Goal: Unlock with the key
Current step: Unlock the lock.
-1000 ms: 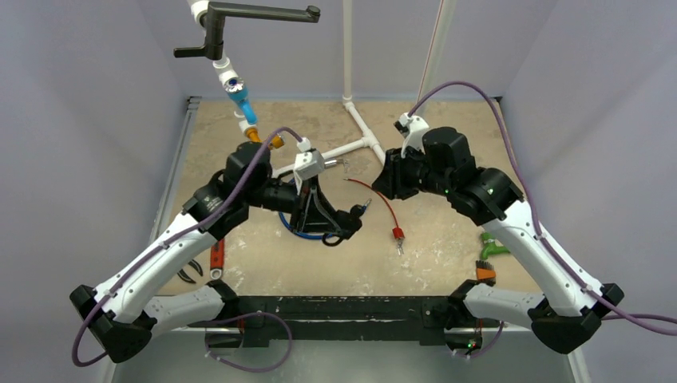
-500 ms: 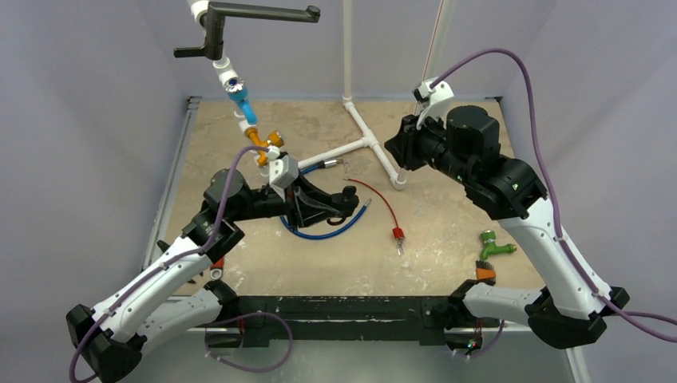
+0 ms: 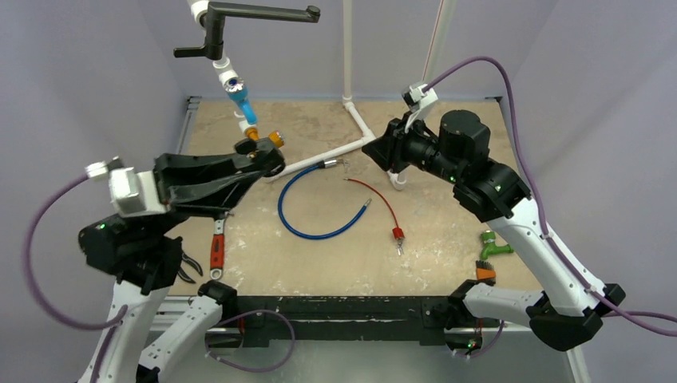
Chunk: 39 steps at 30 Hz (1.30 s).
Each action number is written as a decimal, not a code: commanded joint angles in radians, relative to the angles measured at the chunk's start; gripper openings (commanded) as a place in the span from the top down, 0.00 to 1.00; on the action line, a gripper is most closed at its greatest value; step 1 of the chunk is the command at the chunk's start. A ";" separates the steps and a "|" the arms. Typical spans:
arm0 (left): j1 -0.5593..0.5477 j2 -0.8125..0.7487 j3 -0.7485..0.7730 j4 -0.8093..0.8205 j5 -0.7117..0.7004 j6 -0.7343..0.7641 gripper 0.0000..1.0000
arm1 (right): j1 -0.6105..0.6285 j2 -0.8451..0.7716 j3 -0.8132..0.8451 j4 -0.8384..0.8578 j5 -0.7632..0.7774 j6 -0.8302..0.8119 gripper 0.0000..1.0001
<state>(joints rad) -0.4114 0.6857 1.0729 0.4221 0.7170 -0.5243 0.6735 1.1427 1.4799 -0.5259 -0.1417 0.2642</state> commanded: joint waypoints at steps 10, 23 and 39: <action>0.006 -0.056 -0.078 -0.018 -0.067 -0.082 1.00 | 0.020 -0.001 0.111 0.157 -0.121 0.062 0.87; 0.013 -0.105 -0.266 -0.030 -0.052 -0.007 1.00 | 0.199 0.115 0.215 0.350 -0.211 0.010 1.00; 0.013 -0.148 -0.349 -0.034 -0.033 0.012 1.00 | 0.328 0.223 0.283 0.335 -0.172 -0.029 1.00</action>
<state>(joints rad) -0.4015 0.5617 0.7204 0.2817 0.7013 -0.5297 0.9882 1.3743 1.6958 -0.2195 -0.3305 0.2588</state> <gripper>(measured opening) 0.231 0.003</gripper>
